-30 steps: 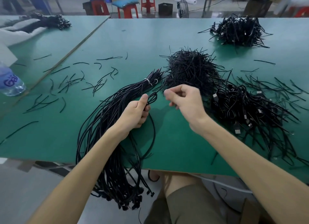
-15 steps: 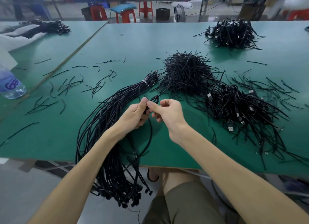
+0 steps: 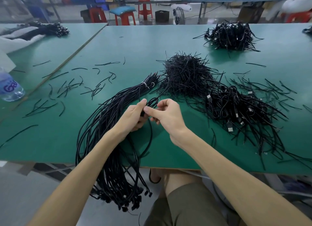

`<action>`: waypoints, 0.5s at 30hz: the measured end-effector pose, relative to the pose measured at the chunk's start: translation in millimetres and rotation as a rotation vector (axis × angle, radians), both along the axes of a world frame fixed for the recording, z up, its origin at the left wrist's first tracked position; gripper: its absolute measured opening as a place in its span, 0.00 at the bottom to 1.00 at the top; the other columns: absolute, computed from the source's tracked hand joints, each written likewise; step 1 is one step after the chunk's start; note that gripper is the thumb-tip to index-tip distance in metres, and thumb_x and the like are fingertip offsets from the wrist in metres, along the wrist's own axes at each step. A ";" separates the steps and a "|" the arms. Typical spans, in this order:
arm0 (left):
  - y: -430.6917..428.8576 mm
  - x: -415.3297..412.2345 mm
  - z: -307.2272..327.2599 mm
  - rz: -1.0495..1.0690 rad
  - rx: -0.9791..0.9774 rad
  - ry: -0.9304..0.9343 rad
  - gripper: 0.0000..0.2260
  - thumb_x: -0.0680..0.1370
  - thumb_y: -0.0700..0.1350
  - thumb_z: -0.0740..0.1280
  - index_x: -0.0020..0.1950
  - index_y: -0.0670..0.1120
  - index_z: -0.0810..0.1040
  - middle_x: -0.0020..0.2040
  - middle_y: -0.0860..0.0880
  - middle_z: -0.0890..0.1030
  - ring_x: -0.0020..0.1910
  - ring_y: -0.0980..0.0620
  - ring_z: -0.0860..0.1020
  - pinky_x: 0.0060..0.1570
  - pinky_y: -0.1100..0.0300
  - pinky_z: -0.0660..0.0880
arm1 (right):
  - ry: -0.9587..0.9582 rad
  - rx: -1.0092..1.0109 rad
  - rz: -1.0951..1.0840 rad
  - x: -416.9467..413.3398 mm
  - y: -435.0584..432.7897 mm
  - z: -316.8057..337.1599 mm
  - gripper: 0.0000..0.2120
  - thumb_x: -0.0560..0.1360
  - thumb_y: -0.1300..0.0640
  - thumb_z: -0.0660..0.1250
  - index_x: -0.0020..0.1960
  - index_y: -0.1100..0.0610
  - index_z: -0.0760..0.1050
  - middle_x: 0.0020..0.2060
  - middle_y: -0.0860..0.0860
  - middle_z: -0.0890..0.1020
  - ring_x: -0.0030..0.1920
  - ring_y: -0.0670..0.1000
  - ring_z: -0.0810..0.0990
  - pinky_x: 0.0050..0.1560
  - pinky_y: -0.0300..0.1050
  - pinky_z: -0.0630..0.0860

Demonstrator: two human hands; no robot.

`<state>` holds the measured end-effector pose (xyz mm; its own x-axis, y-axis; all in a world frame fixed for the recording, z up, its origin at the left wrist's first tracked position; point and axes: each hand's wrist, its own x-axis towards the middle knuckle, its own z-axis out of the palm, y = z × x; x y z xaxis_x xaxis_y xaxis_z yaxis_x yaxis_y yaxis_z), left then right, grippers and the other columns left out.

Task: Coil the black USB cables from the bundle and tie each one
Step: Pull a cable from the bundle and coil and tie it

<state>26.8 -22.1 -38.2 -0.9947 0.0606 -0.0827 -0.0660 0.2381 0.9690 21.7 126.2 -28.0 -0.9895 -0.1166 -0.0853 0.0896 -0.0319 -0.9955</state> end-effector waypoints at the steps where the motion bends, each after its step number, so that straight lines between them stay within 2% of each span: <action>1: -0.4 -0.9 -0.3 0.006 -0.003 -0.005 0.27 0.85 0.58 0.54 0.27 0.52 0.70 0.27 0.55 0.61 0.24 0.54 0.57 0.24 0.65 0.53 | -0.001 -0.006 0.013 0.2 0.6 -0.4 0.20 0.70 0.58 0.80 0.48 0.56 0.69 0.35 0.50 0.79 0.29 0.46 0.79 0.32 0.39 0.72; 4: -0.8 -2.4 -0.2 0.013 -0.007 -0.011 0.25 0.82 0.57 0.56 0.26 0.53 0.68 0.27 0.54 0.60 0.24 0.54 0.56 0.24 0.64 0.53 | 0.007 0.000 0.048 0.8 2.8 -2.3 0.22 0.70 0.57 0.81 0.51 0.56 0.68 0.38 0.51 0.78 0.30 0.45 0.79 0.32 0.38 0.72; 7: 0.2 -1.9 0.5 -0.011 -0.016 -0.003 0.26 0.82 0.55 0.55 0.24 0.52 0.70 0.25 0.55 0.61 0.24 0.54 0.56 0.24 0.64 0.52 | 0.051 0.052 0.065 0.3 3.6 -3.7 0.24 0.69 0.55 0.81 0.53 0.53 0.67 0.39 0.52 0.77 0.32 0.46 0.80 0.36 0.41 0.72; 10: 1.9 -1.0 0.7 -0.028 -0.037 0.005 0.30 0.86 0.59 0.53 0.32 0.43 0.73 0.27 0.52 0.61 0.25 0.53 0.56 0.24 0.64 0.53 | 0.013 0.026 0.059 -1.9 5.5 -3.1 0.24 0.69 0.54 0.81 0.55 0.51 0.68 0.40 0.51 0.79 0.32 0.45 0.80 0.36 0.41 0.73; 12: 3.9 0.2 2.1 -0.037 -0.041 0.016 0.31 0.85 0.63 0.51 0.37 0.40 0.73 0.28 0.52 0.61 0.25 0.55 0.57 0.22 0.65 0.55 | -0.025 -0.006 0.059 -3.3 7.6 -3.3 0.23 0.70 0.55 0.81 0.56 0.50 0.69 0.39 0.50 0.79 0.31 0.44 0.80 0.36 0.41 0.74; 15: 7.4 1.6 4.3 -0.057 -0.050 0.040 0.30 0.85 0.61 0.50 0.35 0.41 0.73 0.26 0.54 0.62 0.23 0.56 0.57 0.21 0.66 0.56 | -0.061 -0.026 0.073 -3.6 10.3 -4.1 0.22 0.71 0.56 0.80 0.56 0.52 0.71 0.38 0.50 0.80 0.31 0.44 0.80 0.34 0.41 0.73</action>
